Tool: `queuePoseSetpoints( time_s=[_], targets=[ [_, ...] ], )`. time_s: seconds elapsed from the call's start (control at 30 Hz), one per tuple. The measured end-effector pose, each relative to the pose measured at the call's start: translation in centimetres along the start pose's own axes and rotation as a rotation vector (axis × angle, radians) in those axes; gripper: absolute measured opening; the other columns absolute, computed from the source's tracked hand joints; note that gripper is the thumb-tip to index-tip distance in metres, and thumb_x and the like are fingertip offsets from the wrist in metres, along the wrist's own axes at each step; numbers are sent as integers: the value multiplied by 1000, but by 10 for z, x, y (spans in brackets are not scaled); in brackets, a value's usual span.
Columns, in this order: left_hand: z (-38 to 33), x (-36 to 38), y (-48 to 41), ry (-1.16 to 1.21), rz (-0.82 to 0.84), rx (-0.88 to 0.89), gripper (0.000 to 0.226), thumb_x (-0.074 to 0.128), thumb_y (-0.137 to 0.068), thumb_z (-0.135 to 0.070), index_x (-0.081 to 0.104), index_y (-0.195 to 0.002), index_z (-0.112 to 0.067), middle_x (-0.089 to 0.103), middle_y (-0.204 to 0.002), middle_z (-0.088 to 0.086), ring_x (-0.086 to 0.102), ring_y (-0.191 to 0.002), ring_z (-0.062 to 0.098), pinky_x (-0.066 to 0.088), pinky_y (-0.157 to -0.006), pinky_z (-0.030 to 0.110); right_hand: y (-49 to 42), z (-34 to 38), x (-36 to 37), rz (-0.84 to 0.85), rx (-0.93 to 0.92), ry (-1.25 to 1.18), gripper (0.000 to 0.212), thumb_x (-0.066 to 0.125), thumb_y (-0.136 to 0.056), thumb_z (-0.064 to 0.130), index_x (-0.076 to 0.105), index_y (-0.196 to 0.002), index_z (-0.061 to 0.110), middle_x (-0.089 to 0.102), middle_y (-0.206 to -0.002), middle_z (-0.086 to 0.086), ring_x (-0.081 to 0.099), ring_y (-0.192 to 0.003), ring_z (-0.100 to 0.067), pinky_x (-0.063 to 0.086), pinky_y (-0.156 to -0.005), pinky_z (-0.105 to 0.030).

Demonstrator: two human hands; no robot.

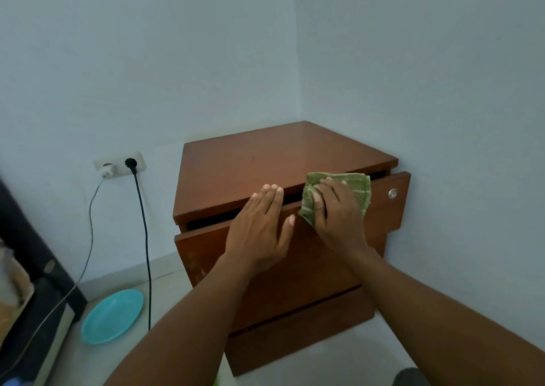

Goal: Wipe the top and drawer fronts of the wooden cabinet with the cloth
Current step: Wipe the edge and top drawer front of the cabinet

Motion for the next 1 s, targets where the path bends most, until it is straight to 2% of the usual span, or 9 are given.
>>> queuePoseSetpoints(
  time_s=[0.07,0.2,0.37,0.53,0.67,0.9,1.0],
  targets=[
    [-1,1,0,-7,-16,0,74,15,-100,-56,26,-158,-10,28,-164,9,18,-154,19,15,-125,33,4,3,0,33,-58,-20,32,44,-103,27,63,-119,8,65,-118,-10,57,-114,-25,37,-113,-41],
    [-1,0,0,-8,-26,-8,74,16,-100,-56,26,-158,-11,28,-164,9,18,-154,19,16,-125,33,6,-3,1,68,-111,-5,32,45,-102,27,60,-124,9,64,-123,-11,55,-121,-26,35,-116,-44],
    [-9,2,-6,-7,-7,22,72,17,-101,-55,22,-159,-12,24,-165,7,14,-154,17,9,-123,29,-4,-39,-11,48,-2,-10,28,43,-102,25,60,-118,10,63,-118,-10,54,-118,-26,31,-118,-42],
    [-28,12,-24,-3,36,68,68,22,-105,-53,19,-160,-14,21,-167,6,10,-155,15,9,-125,30,-15,-73,-20,100,72,9,33,43,-101,28,62,-120,9,65,-120,-12,56,-114,-28,43,-108,-46],
    [-42,20,-34,-19,79,116,68,21,-104,-54,21,-159,-13,25,-165,5,13,-154,15,8,-124,29,-27,-101,-18,181,128,21,40,37,-101,36,62,-120,11,65,-118,-9,58,-110,-26,49,-95,-43],
    [-40,26,-38,-52,86,109,74,21,-101,-60,23,-159,-14,26,-165,4,15,-154,14,6,-123,28,-38,-129,-22,159,181,8,38,39,-101,32,65,-117,10,67,-115,-10,59,-106,-28,47,-93,-39],
    [-41,24,-37,-48,91,119,76,21,-101,-61,22,-159,-13,26,-165,4,14,-154,14,7,-124,29,-41,-134,-24,134,203,-4,30,45,-103,25,66,-116,8,66,-114,-12,59,-104,-29,45,-90,-37]
  ],
)
Point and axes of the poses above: each hand's wrist, its own y-axis away from the middle knuckle, its own x-axis out of the palm, z = x × y, the point moved 8 cm from there along -y, towards the middle knuckle
